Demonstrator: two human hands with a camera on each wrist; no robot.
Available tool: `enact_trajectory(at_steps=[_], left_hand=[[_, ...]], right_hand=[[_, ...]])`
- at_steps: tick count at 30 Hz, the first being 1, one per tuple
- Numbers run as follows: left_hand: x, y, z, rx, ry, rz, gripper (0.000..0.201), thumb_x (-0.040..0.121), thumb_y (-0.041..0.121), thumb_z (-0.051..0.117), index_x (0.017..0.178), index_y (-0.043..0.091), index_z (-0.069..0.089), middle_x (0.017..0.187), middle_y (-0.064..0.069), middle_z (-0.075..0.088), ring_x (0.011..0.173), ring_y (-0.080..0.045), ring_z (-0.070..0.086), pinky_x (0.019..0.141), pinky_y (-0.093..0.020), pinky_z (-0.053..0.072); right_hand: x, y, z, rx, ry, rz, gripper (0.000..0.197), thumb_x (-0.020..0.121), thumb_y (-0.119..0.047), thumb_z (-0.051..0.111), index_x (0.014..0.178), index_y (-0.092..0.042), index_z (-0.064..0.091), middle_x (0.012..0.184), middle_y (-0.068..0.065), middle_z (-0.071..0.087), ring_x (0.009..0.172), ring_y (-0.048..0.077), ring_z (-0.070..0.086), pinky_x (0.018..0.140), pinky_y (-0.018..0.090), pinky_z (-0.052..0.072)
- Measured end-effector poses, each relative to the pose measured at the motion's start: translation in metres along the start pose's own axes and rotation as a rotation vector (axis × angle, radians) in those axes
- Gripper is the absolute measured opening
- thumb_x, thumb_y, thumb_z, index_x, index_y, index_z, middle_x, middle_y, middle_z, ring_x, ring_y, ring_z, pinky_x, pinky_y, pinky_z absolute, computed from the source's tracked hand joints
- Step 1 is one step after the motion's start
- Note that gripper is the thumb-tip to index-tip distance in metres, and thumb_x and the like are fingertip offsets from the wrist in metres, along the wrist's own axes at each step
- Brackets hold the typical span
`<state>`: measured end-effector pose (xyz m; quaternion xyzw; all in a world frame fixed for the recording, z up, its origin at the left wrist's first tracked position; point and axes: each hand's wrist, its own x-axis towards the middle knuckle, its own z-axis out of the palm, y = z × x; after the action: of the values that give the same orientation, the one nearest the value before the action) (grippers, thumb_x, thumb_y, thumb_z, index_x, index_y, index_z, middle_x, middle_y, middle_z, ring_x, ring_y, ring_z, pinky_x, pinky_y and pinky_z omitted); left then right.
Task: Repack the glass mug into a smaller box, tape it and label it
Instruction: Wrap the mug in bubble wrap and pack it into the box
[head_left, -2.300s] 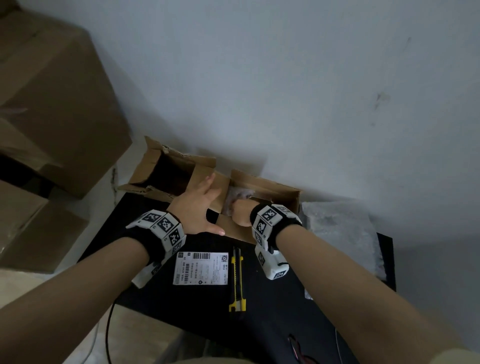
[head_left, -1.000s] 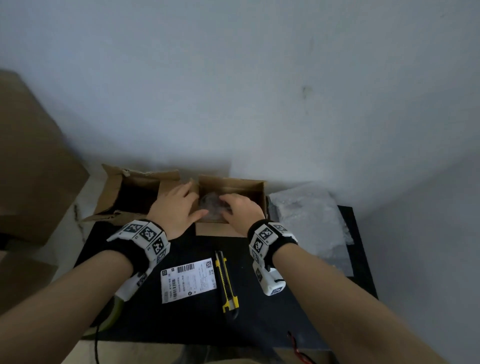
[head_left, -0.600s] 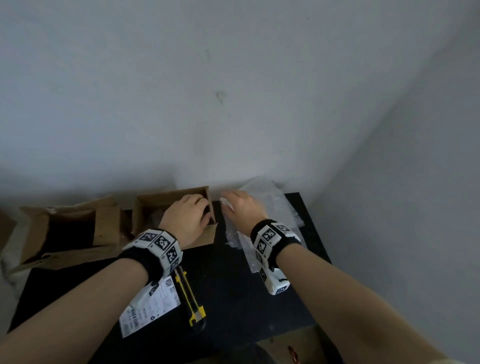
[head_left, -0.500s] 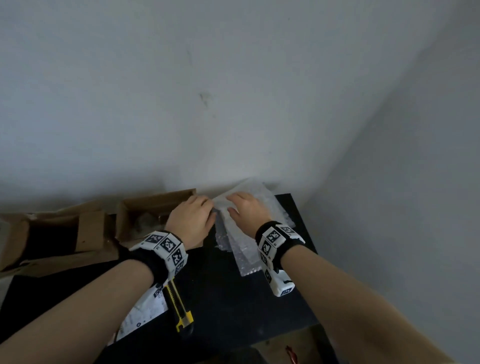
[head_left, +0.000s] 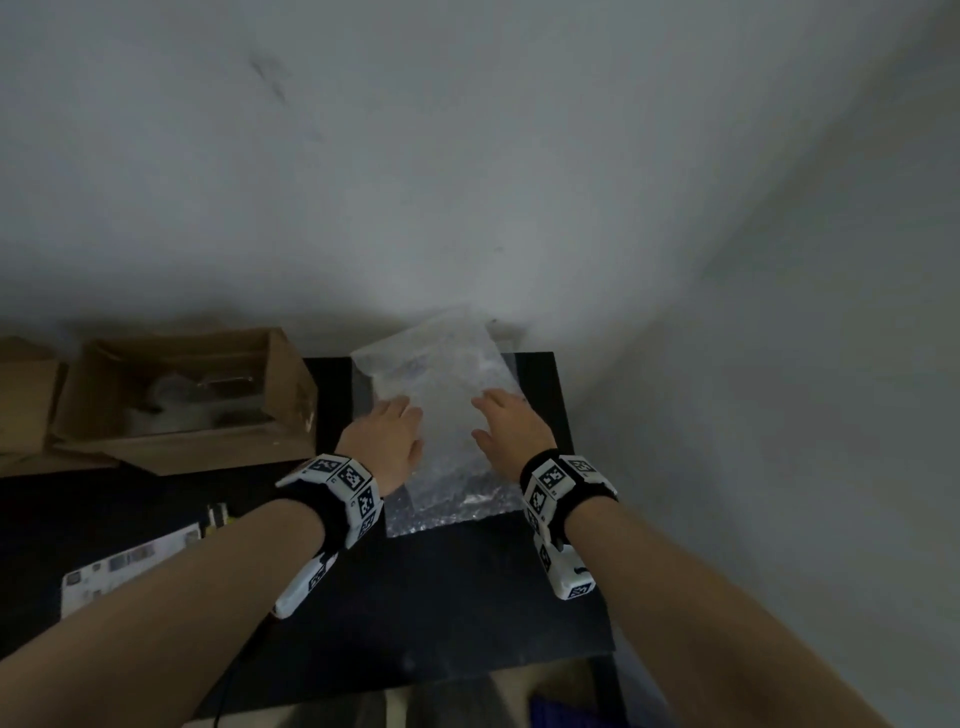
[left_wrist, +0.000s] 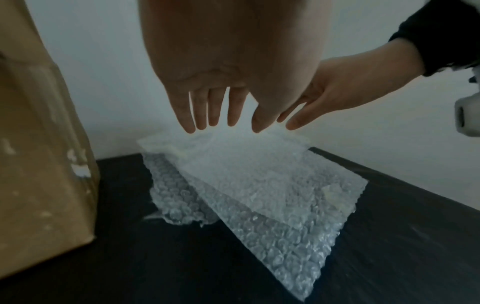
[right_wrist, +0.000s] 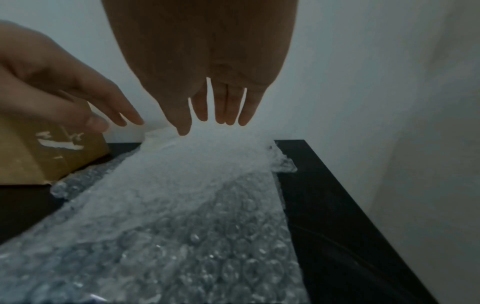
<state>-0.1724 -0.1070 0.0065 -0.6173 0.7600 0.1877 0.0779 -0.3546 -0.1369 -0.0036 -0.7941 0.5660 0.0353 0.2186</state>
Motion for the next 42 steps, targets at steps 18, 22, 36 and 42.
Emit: enact_trajectory(at_steps=[18, 22, 36, 42], left_hand=[[0.027, 0.002, 0.067, -0.256, 0.081, -0.066, 0.038, 0.090, 0.025, 0.057, 0.125, 0.012, 0.053, 0.146, -0.009, 0.038, 0.133, -0.028, 0.035, 0.108, -0.041, 0.033], [0.020, 0.008, 0.057, -0.276, 0.193, -0.045, 0.018, 0.089, 0.008, 0.053, 0.106, 0.008, 0.058, 0.112, -0.011, 0.060, 0.105, -0.031, 0.055, 0.085, -0.039, 0.044], [-0.014, -0.002, -0.032, -0.293, 0.417, 0.054, 0.014, 0.094, 0.002, 0.044, 0.104, 0.002, 0.055, 0.104, -0.016, 0.060, 0.097, -0.033, 0.053, 0.079, -0.037, 0.039], [-0.042, -0.010, -0.077, -0.249, 0.519, 0.153, 0.014, 0.090, -0.002, 0.048, 0.101, 0.008, 0.050, 0.105, -0.009, 0.053, 0.090, -0.021, 0.046, 0.073, -0.028, 0.033]], right_hand=[[0.017, 0.032, 0.038, 0.022, 0.010, -0.024, 0.033, 0.090, -0.018, 0.054, 0.123, -0.012, 0.053, 0.135, 0.008, 0.043, 0.123, 0.027, 0.041, 0.099, 0.039, 0.035], [0.015, 0.031, 0.030, 0.085, 0.021, -0.040, 0.025, 0.093, -0.013, 0.048, 0.115, -0.008, 0.058, 0.124, 0.010, 0.052, 0.114, 0.028, 0.049, 0.095, 0.036, 0.038], [-0.010, 0.016, -0.038, 0.388, 0.148, 0.072, 0.048, 0.097, -0.047, 0.038, 0.127, -0.012, 0.051, 0.131, 0.008, 0.049, 0.116, 0.022, 0.050, 0.097, 0.033, 0.039], [-0.019, -0.011, -0.064, 0.725, 0.006, 0.160, 0.062, 0.091, -0.052, 0.050, 0.141, -0.019, 0.036, 0.144, 0.008, 0.042, 0.128, 0.023, 0.044, 0.106, 0.038, 0.039]])
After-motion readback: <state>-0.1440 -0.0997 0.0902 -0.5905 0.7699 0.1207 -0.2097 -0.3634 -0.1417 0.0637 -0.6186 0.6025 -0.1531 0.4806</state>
